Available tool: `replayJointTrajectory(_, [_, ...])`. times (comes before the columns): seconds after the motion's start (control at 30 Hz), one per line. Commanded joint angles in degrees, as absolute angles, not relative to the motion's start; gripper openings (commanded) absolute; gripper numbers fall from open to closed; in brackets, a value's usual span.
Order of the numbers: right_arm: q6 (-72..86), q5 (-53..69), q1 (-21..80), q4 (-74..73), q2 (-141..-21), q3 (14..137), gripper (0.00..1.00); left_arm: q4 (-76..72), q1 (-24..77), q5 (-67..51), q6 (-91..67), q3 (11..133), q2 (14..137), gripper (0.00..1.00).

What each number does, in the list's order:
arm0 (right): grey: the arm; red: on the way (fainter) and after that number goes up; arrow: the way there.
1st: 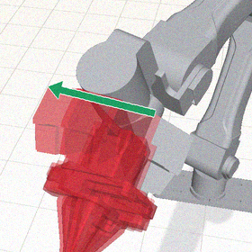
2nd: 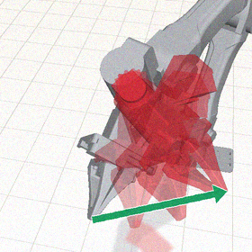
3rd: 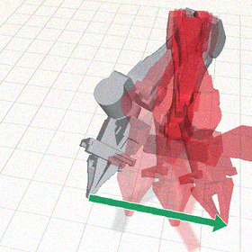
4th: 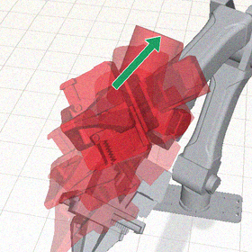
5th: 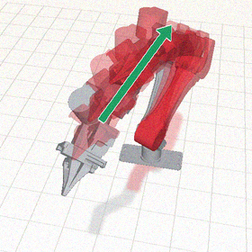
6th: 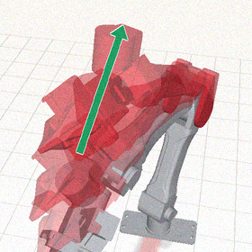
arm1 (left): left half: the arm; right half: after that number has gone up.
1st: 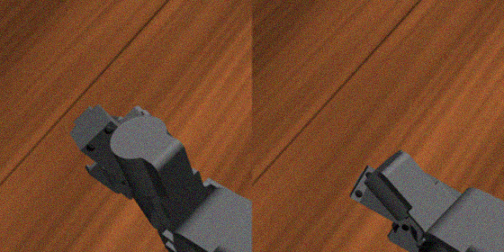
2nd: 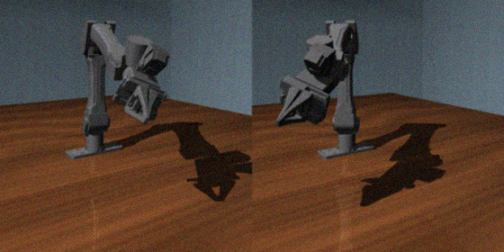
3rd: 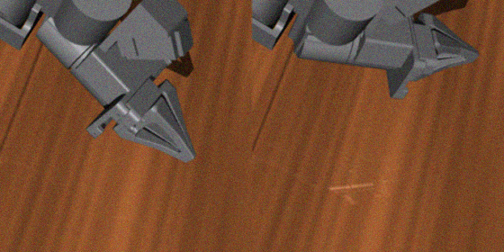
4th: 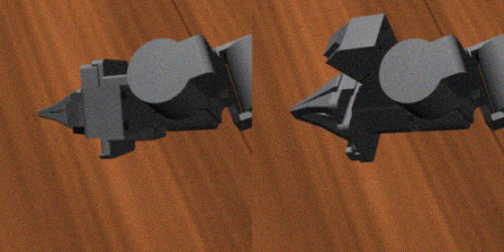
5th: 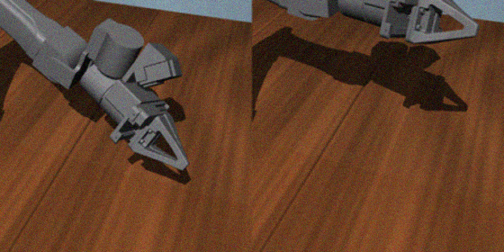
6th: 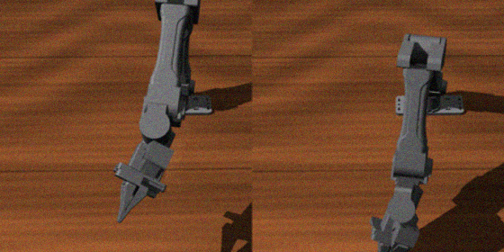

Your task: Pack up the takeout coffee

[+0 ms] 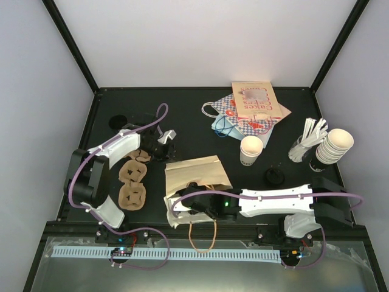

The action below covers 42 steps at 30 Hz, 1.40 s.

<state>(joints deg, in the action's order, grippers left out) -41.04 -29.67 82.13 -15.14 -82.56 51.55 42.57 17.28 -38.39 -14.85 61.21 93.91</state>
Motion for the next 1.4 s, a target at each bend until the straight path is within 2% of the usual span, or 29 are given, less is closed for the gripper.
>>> replayJointTrajectory(0.0, [-41.78,-31.46,81.69,-10.21,-82.43,52.63,0.53,43.31,17.89,-41.14,-13.8,60.91,94.92,0.42])
replayJointTrajectory(0.67, [-37.42,-26.96,80.9,-22.3,-84.79,55.41,0.53,43.16,18.89,-41.33,-14.44,60.14,93.19,0.35])
replayJointTrajectory(1.37, [-34.11,-21.78,78.49,-32.69,-88.0,61.26,0.53,42.91,20.48,-44.98,-14.09,58.72,92.89,0.34])
